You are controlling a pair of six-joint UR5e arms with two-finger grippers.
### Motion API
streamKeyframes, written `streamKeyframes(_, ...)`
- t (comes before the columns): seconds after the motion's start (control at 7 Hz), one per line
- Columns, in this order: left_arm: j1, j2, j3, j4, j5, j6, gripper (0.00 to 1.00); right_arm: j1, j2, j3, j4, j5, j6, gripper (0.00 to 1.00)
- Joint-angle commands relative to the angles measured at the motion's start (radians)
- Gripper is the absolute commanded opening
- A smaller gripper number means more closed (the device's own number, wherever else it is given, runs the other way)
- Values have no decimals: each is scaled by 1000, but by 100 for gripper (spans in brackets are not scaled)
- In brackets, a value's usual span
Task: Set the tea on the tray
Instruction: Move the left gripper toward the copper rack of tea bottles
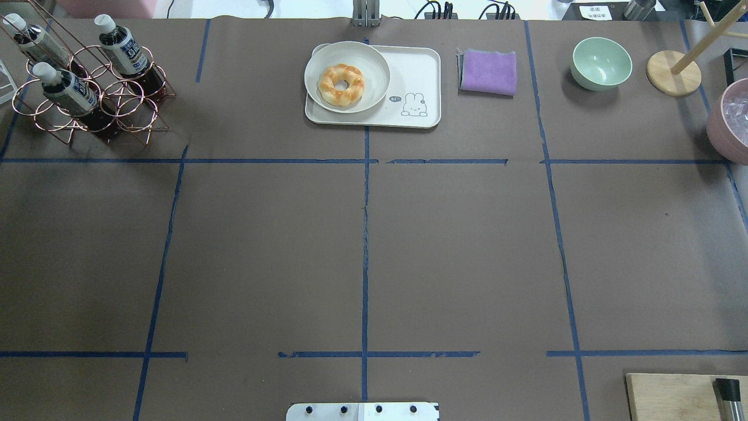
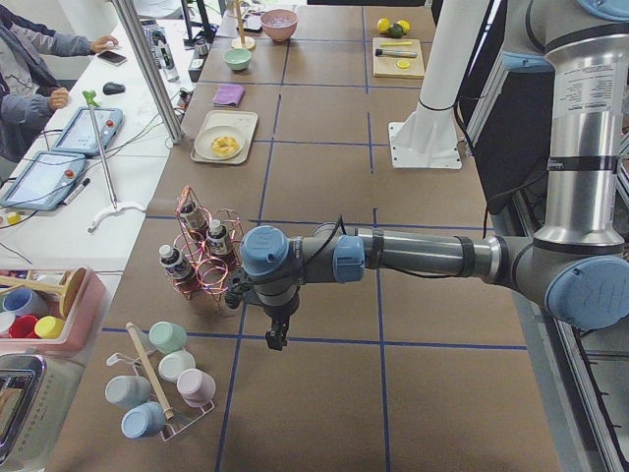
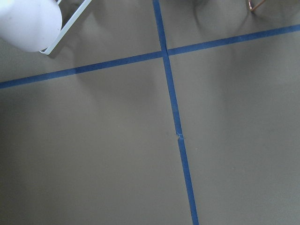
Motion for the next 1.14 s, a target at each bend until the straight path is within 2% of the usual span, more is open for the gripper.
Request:
streamKeyframes(0.0, 0, -1, -4, -9, -2, 3, 100, -1, -1, 0, 2, 1, 0, 100)
streamKeyframes(0.29, 3, 4, -27, -6, 17, -2, 100, -2, 8, 6, 2, 4, 11, 100)
streamKeyframes(0.43, 5, -14, -30, -11, 93, -7, 100, -4, 14, 6, 4, 5, 11, 100)
streamKeyframes(0.57, 5, -65, -35, -46, 122, -7, 100, -5, 17, 8, 4, 5, 11, 100)
streamKeyframes(1.0, 8, -116, -30, -78, 126, -111, 100, -8, 17, 16, 2, 7, 13, 100)
